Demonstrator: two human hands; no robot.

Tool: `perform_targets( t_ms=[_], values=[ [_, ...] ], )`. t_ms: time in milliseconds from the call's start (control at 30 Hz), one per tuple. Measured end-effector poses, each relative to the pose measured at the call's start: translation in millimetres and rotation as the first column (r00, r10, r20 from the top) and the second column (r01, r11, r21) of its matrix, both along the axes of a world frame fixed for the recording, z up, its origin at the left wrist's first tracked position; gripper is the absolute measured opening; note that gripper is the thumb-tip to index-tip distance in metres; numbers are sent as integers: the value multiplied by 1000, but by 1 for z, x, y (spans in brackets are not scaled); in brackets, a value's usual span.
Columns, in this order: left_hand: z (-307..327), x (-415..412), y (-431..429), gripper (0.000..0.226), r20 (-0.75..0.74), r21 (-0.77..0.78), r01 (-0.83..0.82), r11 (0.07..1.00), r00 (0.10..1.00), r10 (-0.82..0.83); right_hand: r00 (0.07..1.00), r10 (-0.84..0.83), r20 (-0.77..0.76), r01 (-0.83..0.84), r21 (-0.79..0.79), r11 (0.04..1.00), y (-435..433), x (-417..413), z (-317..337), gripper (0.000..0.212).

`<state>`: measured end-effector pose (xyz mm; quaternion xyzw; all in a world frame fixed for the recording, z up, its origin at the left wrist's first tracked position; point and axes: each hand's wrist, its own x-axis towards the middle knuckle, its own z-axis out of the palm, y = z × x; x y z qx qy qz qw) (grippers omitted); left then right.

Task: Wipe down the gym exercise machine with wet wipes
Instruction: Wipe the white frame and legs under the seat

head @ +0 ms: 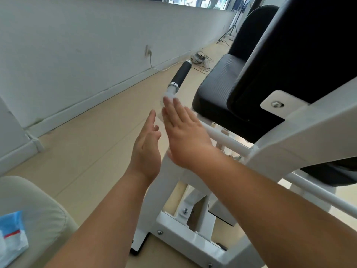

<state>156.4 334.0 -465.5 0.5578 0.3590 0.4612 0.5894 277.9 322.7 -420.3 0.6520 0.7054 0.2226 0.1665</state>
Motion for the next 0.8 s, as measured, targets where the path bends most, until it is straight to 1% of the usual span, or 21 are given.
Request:
perform_targets(
  t_ms=[100, 167, 233, 267, 333, 400, 467, 567, 633, 700, 733, 800],
  values=[
    [1, 9, -13, 69, -102, 78, 47, 996, 994, -39, 1000, -4, 5, 4, 95, 995, -53, 27, -22, 96],
    [5, 18, -22, 66, -179, 151, 81, 985, 982, -53, 999, -39, 24, 37, 88, 995, -80, 40, -28, 92],
    [9, 28, -29, 64, -201, 180, 82, 980, 978, -45, 999, -52, 17, 51, 75, 996, -95, 50, -33, 91],
    [10, 33, -31, 63, -193, 174, 77, 982, 980, -43, 999, -51, -17, 52, 95, 994, -99, 53, -35, 93],
    [10, 42, -37, 62, -143, 145, 70, 987, 989, -49, 991, -55, -120, 76, 174, 982, -102, 57, -35, 95],
    [6, 51, -46, 61, -100, 122, 66, 990, 994, -54, 981, -24, -194, 66, 211, 975, -104, 60, -32, 82],
    [2, 59, -63, 62, -84, 87, 35, 996, 996, -28, 977, 10, -213, 27, 169, 985, -107, 65, -25, 72],
    [2, 68, -93, 74, -69, -15, -53, 998, 996, 52, 981, -4, -196, 22, 88, 996, -110, 72, -13, 76],
    [6, 69, -112, 72, -52, -91, -94, 991, 995, 90, 985, -37, -171, 42, 28, 999, -112, 74, -6, 76],
    [13, 66, -128, 68, -44, -143, -128, 981, 991, 123, 986, -53, -156, 49, -27, 998, -112, 74, 3, 70],
    [20, 62, -136, 68, -48, -165, -147, 975, 989, 141, 986, -52, -160, 46, -45, 998, -111, 72, 8, 66],
    [34, 54, -150, 67, -48, -199, -181, 963, 983, 175, 981, -31, -192, 19, -66, 998, -111, 70, 16, 65]
  ],
)
